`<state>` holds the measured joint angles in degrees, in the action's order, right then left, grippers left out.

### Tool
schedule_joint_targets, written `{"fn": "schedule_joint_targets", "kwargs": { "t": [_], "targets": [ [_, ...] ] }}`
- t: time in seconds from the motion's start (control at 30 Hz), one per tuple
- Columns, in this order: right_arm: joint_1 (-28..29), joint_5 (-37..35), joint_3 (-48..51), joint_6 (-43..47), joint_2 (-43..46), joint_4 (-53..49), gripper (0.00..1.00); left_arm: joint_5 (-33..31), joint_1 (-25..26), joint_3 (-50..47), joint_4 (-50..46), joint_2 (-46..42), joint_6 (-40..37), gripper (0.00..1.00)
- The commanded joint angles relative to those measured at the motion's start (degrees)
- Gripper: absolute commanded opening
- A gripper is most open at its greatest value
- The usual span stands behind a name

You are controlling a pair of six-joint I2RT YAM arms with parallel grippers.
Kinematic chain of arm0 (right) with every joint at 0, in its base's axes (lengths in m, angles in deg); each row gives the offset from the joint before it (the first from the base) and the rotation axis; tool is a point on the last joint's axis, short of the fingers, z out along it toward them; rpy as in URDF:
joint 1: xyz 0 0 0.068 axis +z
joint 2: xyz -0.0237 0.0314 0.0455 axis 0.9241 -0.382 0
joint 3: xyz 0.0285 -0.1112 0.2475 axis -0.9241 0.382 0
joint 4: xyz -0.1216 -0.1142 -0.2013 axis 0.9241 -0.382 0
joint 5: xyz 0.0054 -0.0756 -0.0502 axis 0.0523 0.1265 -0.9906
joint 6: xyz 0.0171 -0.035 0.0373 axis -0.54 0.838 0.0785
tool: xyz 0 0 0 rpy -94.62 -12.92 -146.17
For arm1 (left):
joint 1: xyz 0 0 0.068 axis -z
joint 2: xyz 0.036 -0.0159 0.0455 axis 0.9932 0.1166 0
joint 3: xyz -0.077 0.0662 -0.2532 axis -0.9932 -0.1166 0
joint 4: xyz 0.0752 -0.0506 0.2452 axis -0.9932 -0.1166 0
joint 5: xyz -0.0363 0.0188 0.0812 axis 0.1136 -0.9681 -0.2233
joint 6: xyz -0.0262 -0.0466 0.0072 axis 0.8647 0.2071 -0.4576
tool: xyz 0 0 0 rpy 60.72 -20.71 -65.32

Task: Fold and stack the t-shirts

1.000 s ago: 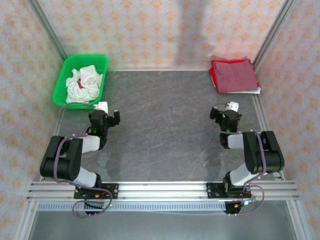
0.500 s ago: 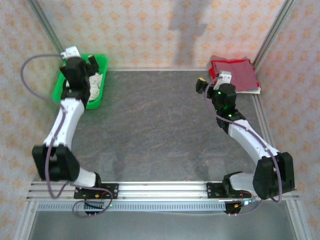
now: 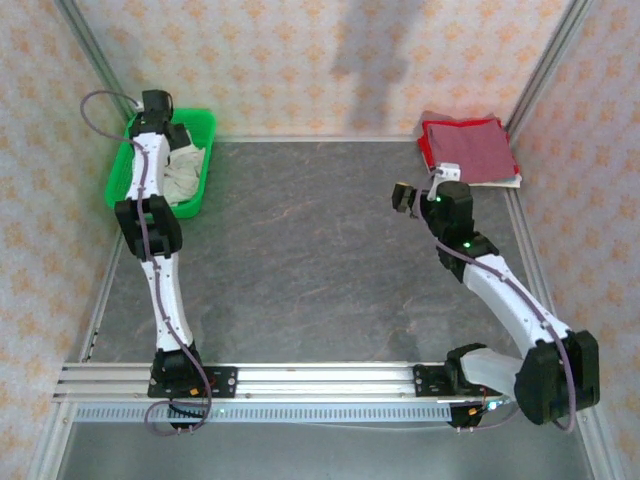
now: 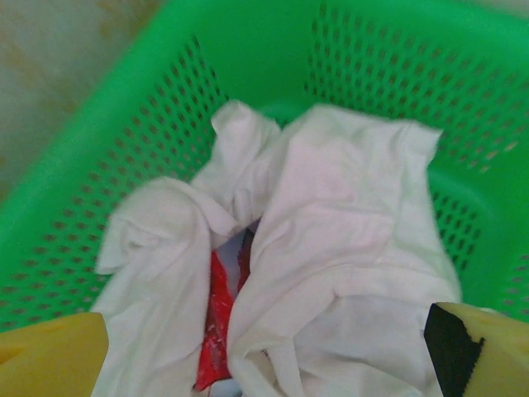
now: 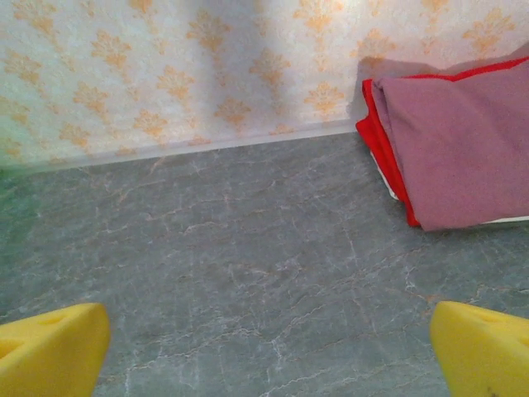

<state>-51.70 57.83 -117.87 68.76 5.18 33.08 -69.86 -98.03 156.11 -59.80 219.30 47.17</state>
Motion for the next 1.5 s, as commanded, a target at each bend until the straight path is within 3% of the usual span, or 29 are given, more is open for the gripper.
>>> {"fn": "schedule_joint_targets", "kwargs": {
  "t": [0.0, 0.2, 0.27, 0.37, 0.53, 1.1, 1.47],
  "targets": [
    [0.46, 0.27, 1.28, -0.98, 4.07, -3.08, 0.99, 3.55, -0.57, 3.38, -7.13, 3.04, 1.18, 1.0],
    [0.5, 0.42, 3.93, -2.81, 8.59, -4.41, 0.99, 6.38, -1.43, 2.24, -5.25, 6.81, 2.83, 0.96],
    [0.51, 0.53, 5.04, -3.28, 9.22, -3.71, 0.99, 9.31, -2.09, 3.59, -5.28, 7.86, 3.2, 0.78],
    [0.44, 0.37, 4.91, -3.93, 9.09, -4.29, 0.99, 13.7, -2.84, 3.72, -3.52, 7.62, 4.19, 0.4],
    [0.43, 0.42, 4.05, -4.45, 8.93, -4.21, 0.99, 15.86, -2.86, 3.71, -1.75, 3.59, 6.07, 0.0],
    [0.46, 1.73, 3.0, -5.05, 8.06, 0.45, 0.99, 24.34, 1.26, 1.68, -2.51, -27.71, 8.74, 0.0],
    [0.51, 1.48, 2.29, -4.25, 6.11, 3.65, 1.0, 25.83, 13.71, 3.45, 5.19, -47.73, 7.36, 0.0]
  ]
}}
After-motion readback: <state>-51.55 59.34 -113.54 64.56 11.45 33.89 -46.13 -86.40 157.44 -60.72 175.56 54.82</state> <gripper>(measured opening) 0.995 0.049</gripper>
